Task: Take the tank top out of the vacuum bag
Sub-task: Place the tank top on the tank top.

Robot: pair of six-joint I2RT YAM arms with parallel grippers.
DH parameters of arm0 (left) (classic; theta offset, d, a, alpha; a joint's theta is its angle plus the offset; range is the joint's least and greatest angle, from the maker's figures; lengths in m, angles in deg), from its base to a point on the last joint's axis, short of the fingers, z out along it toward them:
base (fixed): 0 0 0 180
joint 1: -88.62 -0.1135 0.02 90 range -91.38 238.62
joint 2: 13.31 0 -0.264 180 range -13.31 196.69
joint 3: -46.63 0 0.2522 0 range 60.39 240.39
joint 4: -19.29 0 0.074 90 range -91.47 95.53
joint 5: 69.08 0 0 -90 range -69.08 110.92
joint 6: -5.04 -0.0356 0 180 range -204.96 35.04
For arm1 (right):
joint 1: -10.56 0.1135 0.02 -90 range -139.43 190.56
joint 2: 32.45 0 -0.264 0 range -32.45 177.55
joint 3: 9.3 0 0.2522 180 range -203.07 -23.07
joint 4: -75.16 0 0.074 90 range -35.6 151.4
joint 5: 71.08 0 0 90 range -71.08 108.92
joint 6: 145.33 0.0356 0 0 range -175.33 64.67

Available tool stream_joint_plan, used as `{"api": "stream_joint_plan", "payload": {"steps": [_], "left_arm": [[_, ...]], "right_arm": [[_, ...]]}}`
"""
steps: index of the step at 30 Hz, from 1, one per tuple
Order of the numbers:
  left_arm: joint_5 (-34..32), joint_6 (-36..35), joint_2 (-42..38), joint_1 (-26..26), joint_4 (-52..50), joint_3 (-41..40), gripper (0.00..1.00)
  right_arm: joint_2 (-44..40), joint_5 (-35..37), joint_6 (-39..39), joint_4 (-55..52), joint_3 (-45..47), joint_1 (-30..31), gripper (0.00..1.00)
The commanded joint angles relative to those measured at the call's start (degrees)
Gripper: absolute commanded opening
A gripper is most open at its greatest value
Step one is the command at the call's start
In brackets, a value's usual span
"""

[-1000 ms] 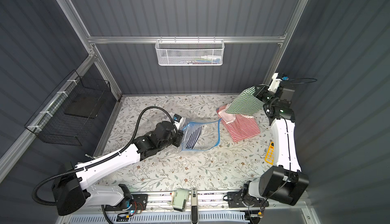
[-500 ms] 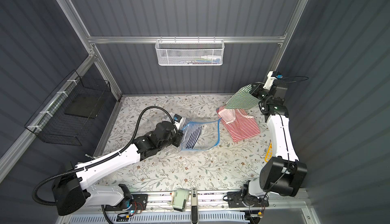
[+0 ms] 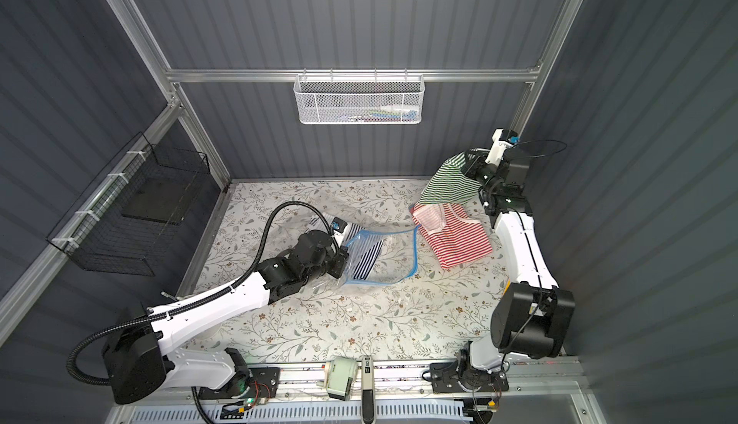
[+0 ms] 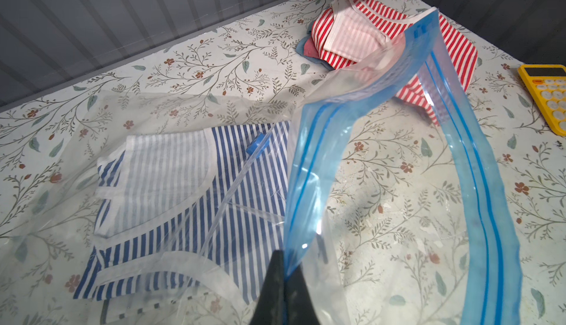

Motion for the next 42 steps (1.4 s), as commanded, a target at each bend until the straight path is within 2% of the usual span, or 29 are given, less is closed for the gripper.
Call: {"api": "stream_joint_plan", "payload": {"steps": [1,11,21,30,34,42], "left_arm": [[-0.37,-1.52,1.73,-0.23,0.38,0.37,0.00],[0.28,-2.17,4.92,-0.58,1.13,1.20,0.00],[0.98,-0.72,6.94,-0.82,2.45,0.92,0.00],[1.02,-0.59,9.27,-0.93,1.97,2.38,0.00],[1.29,-0.17,11.22,-0.93,1.54,3.78,0.00],[1.84,0.74,14.28,-0.89,2.01,6.52,0.00]], "right_arm": [[1.01,0.14,-2.63,4.19,-1.59,0.97,0.00],[4.35,-2.00,-7.68,7.75,-2.02,2.33,0.00],[7.96,-0.27,-20.31,5.27,-7.31,5.07,0.00],[10.82,-2.99,-24.72,9.86,-6.26,4.48,0.00],[12.17,-5.24,-24.58,14.09,-4.01,2.55,0.00],[14.62,-6.34,-24.46,15.16,-5.63,1.30,0.00]]}}
